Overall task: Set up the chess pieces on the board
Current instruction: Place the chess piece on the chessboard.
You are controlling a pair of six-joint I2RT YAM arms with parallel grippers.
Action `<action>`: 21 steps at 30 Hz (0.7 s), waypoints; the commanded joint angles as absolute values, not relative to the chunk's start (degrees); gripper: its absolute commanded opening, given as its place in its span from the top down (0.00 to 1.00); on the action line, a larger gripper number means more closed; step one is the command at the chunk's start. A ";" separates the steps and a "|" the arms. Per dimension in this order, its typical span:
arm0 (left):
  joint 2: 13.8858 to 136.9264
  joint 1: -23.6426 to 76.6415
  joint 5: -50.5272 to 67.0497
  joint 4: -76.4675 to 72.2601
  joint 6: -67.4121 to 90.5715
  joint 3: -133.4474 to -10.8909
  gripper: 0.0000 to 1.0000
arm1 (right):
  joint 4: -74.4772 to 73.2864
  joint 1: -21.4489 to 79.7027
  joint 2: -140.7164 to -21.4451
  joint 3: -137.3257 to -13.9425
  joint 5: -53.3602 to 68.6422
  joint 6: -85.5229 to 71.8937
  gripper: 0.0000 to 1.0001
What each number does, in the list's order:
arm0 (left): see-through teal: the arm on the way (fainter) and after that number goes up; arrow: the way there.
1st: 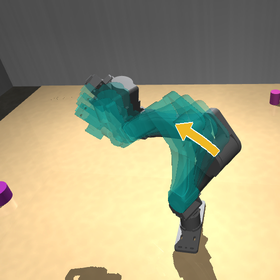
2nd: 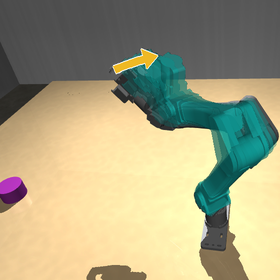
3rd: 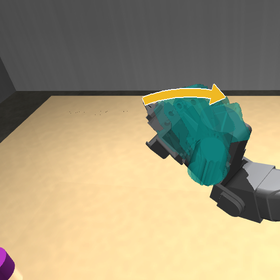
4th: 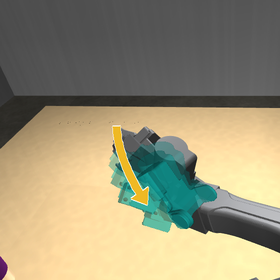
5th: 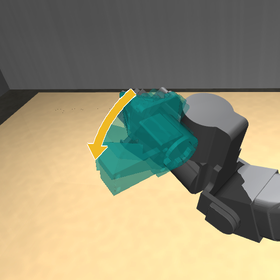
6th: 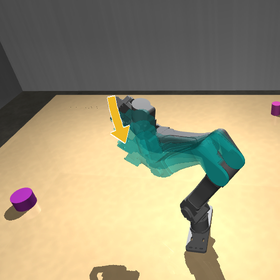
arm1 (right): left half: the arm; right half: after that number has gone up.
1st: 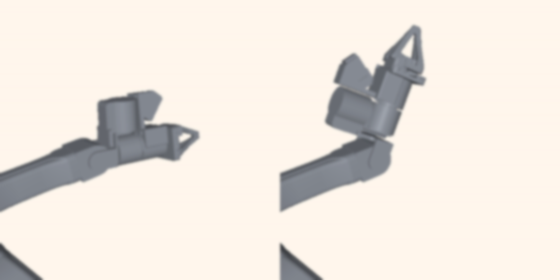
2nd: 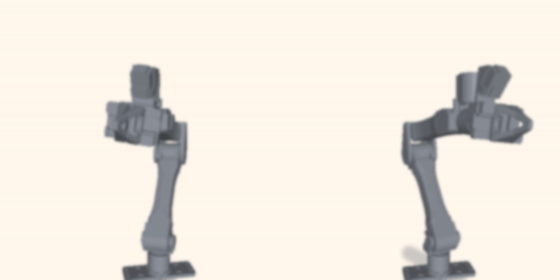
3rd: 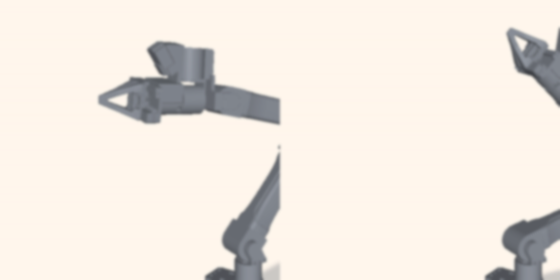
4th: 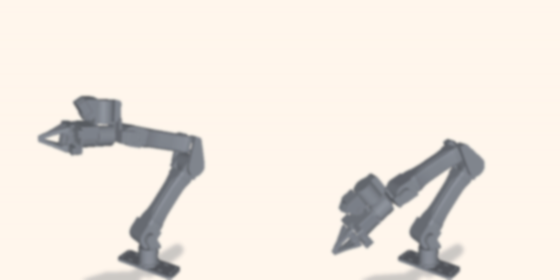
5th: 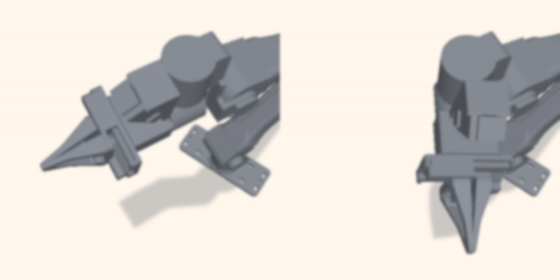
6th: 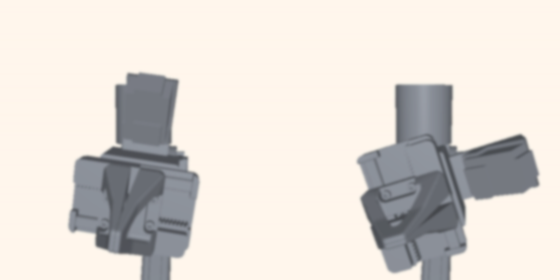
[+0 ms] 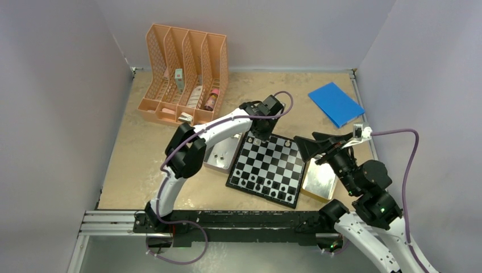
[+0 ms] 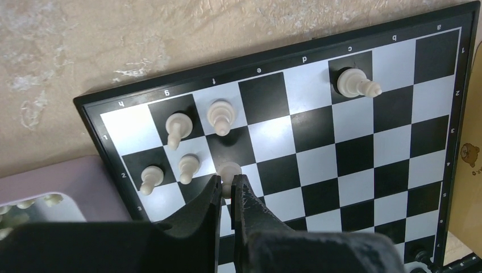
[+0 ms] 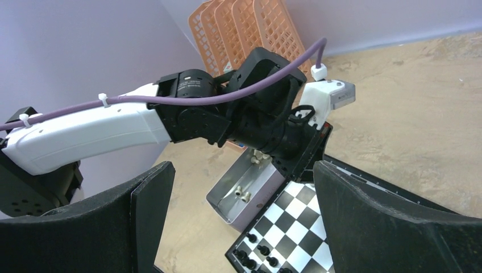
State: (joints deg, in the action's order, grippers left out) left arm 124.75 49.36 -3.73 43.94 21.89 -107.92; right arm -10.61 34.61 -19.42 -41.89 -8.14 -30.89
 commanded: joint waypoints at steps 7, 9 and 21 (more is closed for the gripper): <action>126.26 50.14 -2.60 43.18 22.76 -110.74 0.98 | -9.17 34.89 -18.68 -44.08 -8.26 -30.70 0.06; 126.68 50.12 -2.56 43.07 22.76 -110.74 0.98 | -9.09 34.89 -18.72 -44.04 -8.26 -30.58 0.06; 129.12 50.10 -3.25 42.46 22.33 -110.48 0.96 | -9.20 34.89 -18.37 -44.01 -8.35 -30.43 0.06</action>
